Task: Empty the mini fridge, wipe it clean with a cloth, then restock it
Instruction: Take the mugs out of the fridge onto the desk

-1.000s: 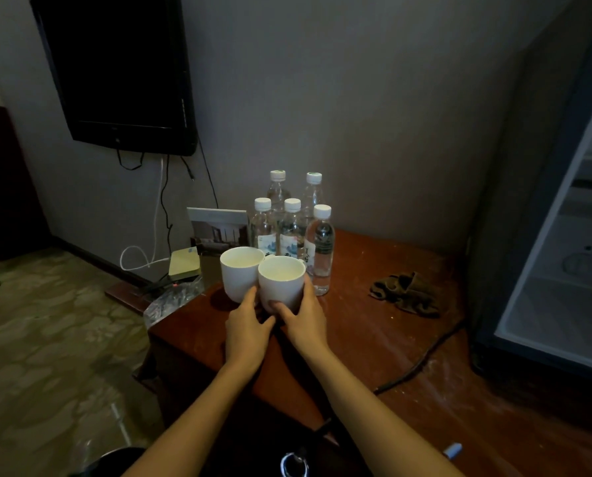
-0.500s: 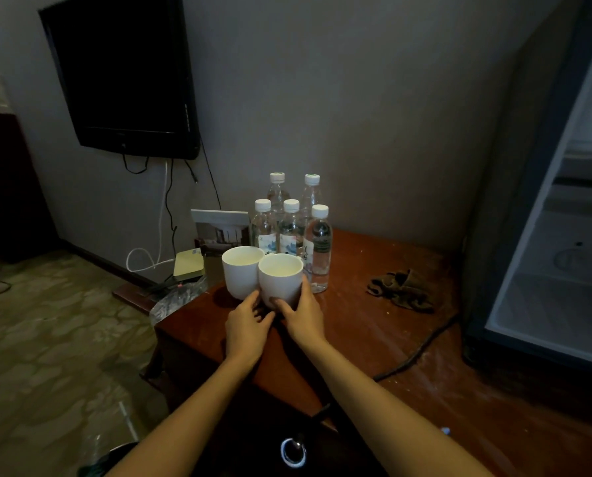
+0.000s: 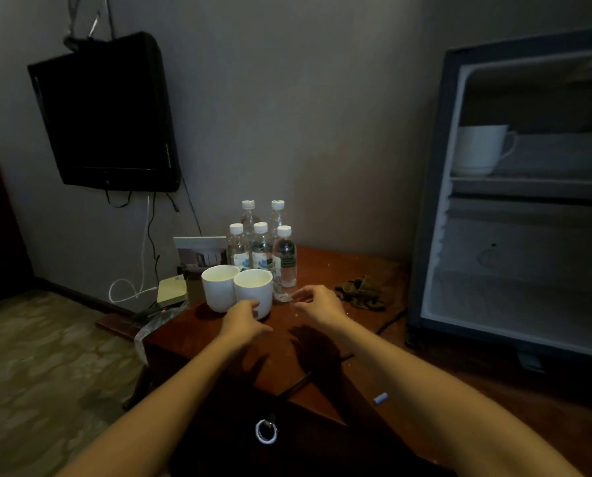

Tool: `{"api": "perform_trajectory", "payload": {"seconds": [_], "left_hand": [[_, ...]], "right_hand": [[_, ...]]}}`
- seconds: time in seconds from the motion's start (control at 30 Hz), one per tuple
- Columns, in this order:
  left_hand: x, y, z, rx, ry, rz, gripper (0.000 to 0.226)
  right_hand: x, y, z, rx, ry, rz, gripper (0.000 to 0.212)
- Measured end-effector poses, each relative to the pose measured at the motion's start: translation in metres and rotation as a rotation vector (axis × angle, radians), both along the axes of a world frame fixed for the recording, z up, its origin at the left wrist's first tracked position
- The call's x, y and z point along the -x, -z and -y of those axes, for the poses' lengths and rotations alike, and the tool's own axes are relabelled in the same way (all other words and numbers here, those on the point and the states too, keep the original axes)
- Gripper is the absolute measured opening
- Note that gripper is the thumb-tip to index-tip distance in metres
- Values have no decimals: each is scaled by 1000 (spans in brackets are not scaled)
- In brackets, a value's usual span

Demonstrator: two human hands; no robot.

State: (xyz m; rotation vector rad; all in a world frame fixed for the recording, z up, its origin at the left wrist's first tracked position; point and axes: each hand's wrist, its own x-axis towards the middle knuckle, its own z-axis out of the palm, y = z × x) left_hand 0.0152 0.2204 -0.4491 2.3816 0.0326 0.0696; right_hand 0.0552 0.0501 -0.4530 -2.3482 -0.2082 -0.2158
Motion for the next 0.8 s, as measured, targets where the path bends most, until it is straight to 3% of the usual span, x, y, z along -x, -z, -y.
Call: {"api": "perform_trajectory", "payload": {"seconds": [0.33, 0.5, 0.8], "left_hand": [[29, -65, 111, 103, 193, 329, 68], [44, -94, 179, 243, 304, 376, 56], [46, -139, 280, 388, 452, 460, 55]], "right_hand": [[60, -77, 112, -46, 126, 237, 13], [87, -110, 168, -147, 175, 319, 15], [113, -141, 257, -303, 267, 516, 14]]}}
